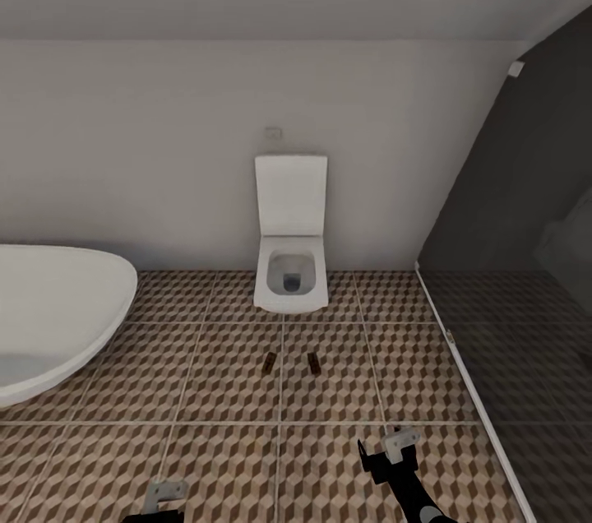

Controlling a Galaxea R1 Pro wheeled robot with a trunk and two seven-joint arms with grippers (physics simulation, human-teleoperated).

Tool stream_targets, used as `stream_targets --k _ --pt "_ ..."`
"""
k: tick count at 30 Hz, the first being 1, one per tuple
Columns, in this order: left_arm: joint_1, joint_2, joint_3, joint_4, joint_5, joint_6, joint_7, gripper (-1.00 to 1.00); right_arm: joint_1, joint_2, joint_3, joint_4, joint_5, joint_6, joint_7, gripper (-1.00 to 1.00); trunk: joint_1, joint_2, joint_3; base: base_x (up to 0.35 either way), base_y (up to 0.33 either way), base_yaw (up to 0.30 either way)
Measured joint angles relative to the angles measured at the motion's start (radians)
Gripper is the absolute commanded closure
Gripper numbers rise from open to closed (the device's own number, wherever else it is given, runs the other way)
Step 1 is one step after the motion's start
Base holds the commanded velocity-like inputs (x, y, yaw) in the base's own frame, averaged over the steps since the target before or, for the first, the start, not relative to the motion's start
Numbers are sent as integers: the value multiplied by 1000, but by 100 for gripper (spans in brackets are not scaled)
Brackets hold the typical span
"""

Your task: Take the four mousetraps from the cabinet in the bathroom and place them on the bathroom floor. Make sure all four end up on the same floor surface, and ensure that at least two of them are either under or directly next to the same bathroom sink.

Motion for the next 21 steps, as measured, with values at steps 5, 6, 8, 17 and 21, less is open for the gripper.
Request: stream_targets --k 5,6,8,17,21 --pt "0 -5 0 0 0 0 0 -100 0 0 0 0 0 0 0 -100 -19 35 16 0 0 0" --pt "0 -5 0 0 0 0 0 -100 0 0 0 0 0 0 0 -100 -23 42 19 0 0 0" --pt "0 -5 0 0 0 0 0 -100 0 0 0 0 0 0 1 -100 -31 56 25 0 0 0" --pt "1 -6 0 4 0 0 0 -100 0 0 0 0 0 0 0 -100 -65 119 54 0 0 0" --pt "1 -7 0 8 0 0 0 -100 0 0 0 0 0 1 1 -100 -81 147 66 0 0 0"
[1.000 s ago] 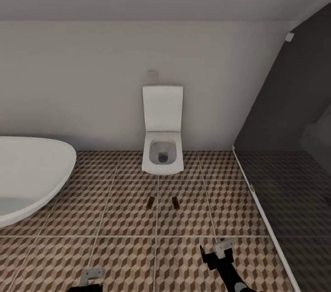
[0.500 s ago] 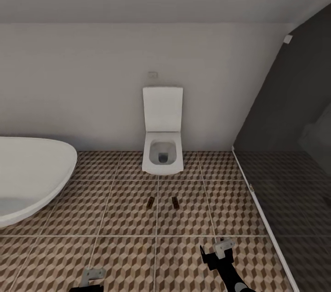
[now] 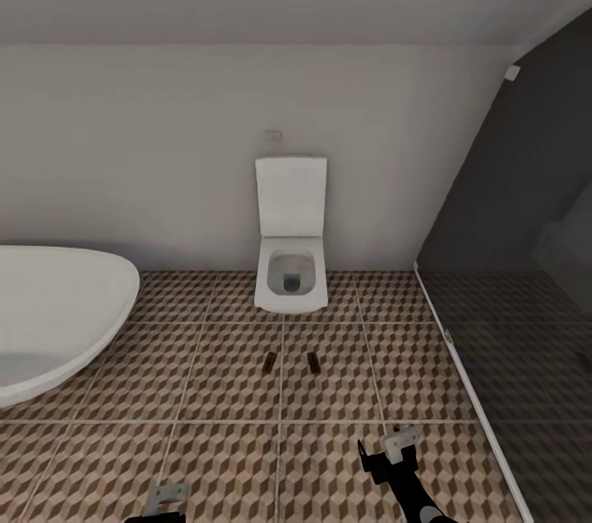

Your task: Take the four mousetraps from the cabinet in the bathroom and place them on the bathroom floor. Make sure all four end up on the same floor surface, and ensure that at least two of them are either under or directly next to the same bathroom sink.

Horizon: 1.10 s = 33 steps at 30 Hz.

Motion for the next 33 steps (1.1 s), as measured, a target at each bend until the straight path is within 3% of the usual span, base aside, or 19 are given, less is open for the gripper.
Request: stream_targets --k 4,13,33 --pt "0 -1 0 1 0 0 0 -100 0 0 0 0 0 0 0 -100 -15 28 15 0 0 0" --pt "0 -2 0 2 0 0 0 -100 0 -4 0 0 1 -1 -1 -100 -15 28 24 0 0 0" --pt "0 -9 0 8 0 1 0 -100 0 -33 0 1 0 0 -2 -100 -15 28 27 0 0 0"
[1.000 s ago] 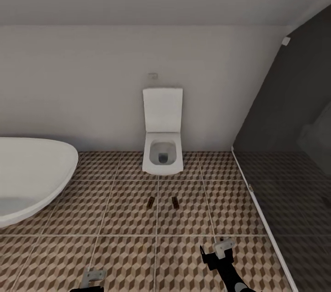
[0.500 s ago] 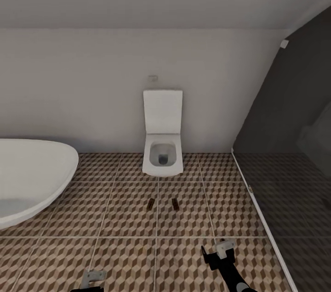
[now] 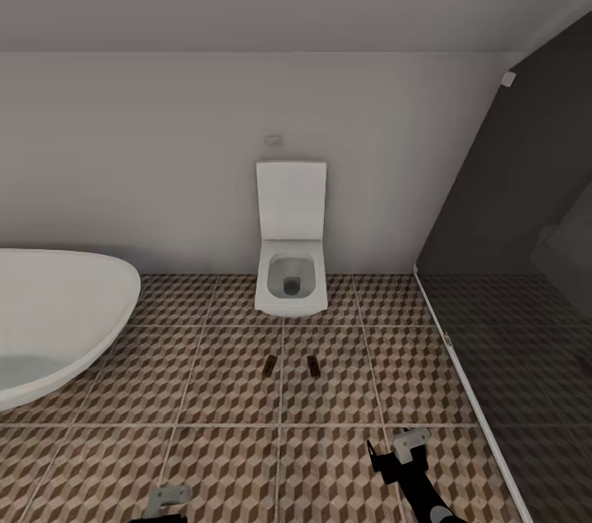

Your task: Take the four mousetraps from the cabinet in the bathroom and place them on the bathroom floor. Make sure all four end up on the same floor surface, and ensure that at least two of them are either under or directly next to the same bathroom sink.

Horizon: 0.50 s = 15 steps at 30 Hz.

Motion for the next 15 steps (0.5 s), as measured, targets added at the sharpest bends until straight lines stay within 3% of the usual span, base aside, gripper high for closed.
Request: stream_targets --k 15 --pt "0 -10 0 10 0 0 0 -100 0 0 0 0 0 1 0 -100 0 0 0 0 0 0"
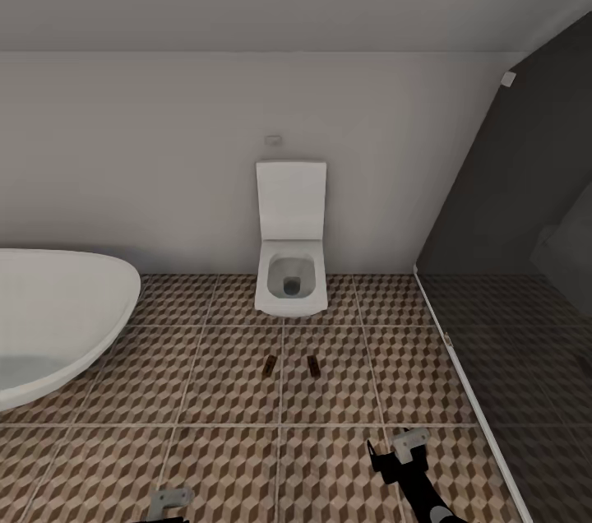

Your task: Take the four mousetraps from the cabinet in the bathroom and place them on the bathroom floor. Make sure all four end up on the same floor surface, and ensure that at least two of them are either under or directly next to the same bathroom sink.

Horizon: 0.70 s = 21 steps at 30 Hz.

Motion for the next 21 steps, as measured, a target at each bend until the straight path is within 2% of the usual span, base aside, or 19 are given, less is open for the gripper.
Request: stream_targets --k 21 --pt "0 0 0 1 0 0 0 -100 0 5 1 1 0 2 0 -100 0 0 0 0 0 0"
